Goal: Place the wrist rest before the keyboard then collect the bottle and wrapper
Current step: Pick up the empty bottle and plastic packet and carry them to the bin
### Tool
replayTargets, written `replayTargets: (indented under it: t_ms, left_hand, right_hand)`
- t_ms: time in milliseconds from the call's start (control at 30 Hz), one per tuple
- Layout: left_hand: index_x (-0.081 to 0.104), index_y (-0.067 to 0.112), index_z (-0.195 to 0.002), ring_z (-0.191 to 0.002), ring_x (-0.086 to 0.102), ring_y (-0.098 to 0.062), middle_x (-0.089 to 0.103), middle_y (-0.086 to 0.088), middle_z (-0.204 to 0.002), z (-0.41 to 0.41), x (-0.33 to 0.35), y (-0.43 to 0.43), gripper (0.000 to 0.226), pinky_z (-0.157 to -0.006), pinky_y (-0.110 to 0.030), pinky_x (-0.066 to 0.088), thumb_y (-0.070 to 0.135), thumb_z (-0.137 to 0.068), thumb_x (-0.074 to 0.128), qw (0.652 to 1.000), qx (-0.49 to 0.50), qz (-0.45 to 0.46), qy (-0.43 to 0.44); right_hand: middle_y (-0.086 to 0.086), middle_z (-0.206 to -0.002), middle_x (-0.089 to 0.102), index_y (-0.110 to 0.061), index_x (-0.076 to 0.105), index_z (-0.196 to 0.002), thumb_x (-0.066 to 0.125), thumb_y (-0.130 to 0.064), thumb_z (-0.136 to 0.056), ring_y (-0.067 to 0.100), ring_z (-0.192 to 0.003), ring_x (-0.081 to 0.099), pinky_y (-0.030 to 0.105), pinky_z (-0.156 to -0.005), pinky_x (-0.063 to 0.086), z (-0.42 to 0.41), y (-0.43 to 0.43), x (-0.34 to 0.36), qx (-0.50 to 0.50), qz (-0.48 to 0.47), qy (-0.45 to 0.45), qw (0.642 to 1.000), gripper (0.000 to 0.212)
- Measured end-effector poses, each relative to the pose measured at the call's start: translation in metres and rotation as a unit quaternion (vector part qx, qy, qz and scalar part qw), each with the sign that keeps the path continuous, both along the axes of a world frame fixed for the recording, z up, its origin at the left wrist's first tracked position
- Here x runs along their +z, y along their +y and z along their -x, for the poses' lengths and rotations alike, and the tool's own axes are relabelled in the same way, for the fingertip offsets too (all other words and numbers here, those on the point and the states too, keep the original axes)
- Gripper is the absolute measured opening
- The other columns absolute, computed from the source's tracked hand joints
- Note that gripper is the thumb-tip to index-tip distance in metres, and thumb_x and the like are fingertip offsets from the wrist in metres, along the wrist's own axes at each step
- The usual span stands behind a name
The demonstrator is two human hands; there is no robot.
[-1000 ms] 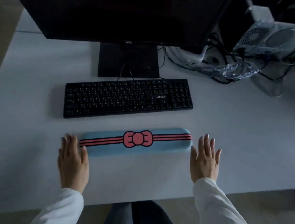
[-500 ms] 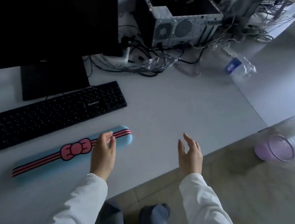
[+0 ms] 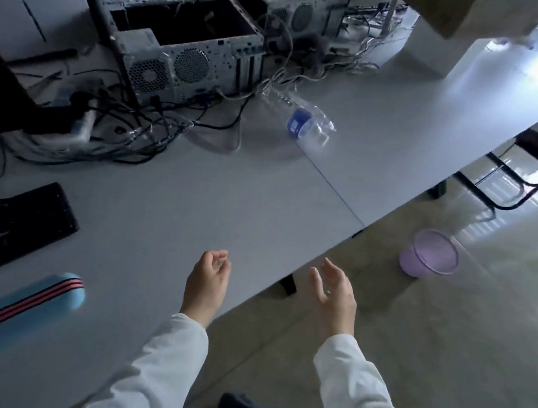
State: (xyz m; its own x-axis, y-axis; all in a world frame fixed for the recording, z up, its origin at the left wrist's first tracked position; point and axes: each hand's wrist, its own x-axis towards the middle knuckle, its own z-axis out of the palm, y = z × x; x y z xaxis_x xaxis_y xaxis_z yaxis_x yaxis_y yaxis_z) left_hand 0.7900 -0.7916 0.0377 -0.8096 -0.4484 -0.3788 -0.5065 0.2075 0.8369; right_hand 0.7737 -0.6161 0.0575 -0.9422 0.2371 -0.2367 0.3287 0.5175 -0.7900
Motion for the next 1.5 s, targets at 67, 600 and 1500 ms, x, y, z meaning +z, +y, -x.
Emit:
replayTargets:
  t_ms: [67,600,1500]
  left_hand:
    - [0.054,0.000,-0.117,-0.116,0.058,-0.030,0.060,-0.019,-0.126,0.014,0.002,0.014,0.030,-0.095,-0.030,0.040,0.013,-0.091,0.046,1.000,-0.012,0.009,-0.002]
    - [0.050,-0.001,-0.119,-0.116,0.057,-0.031,0.060,-0.022,-0.124,0.187,0.013,0.070,0.032,-0.095,-0.029,0.039,0.013,-0.091,0.044,1.000,-0.012,-0.002,0.018]
    - [0.030,0.004,-0.138,-0.123,0.050,-0.031,0.051,-0.018,-0.135,0.422,-0.019,0.032,0.070,-0.108,-0.042,0.036,0.038,-0.083,0.056,0.972,0.218,-0.087,-0.034]
  right_hand:
    - [0.009,-0.127,0.060,-0.012,0.053,-0.126,0.058,-0.028,-0.086,0.024,-0.120,0.054,0.034,-0.105,0.039,0.009,0.018,0.002,-0.018,0.010,-0.002,1.000,0.043]
    - [0.008,-0.126,0.060,-0.012,0.052,-0.126,0.060,-0.030,-0.084,0.021,-0.118,0.054,0.031,-0.103,0.039,0.162,0.085,0.015,-0.050,0.039,0.025,0.998,0.046]
    - [0.010,-0.131,0.058,-0.010,0.046,-0.131,0.063,-0.044,-0.078,0.021,-0.119,0.054,0.021,-0.087,0.035,0.480,0.019,-0.022,0.121,0.086,-0.186,0.971,0.065]
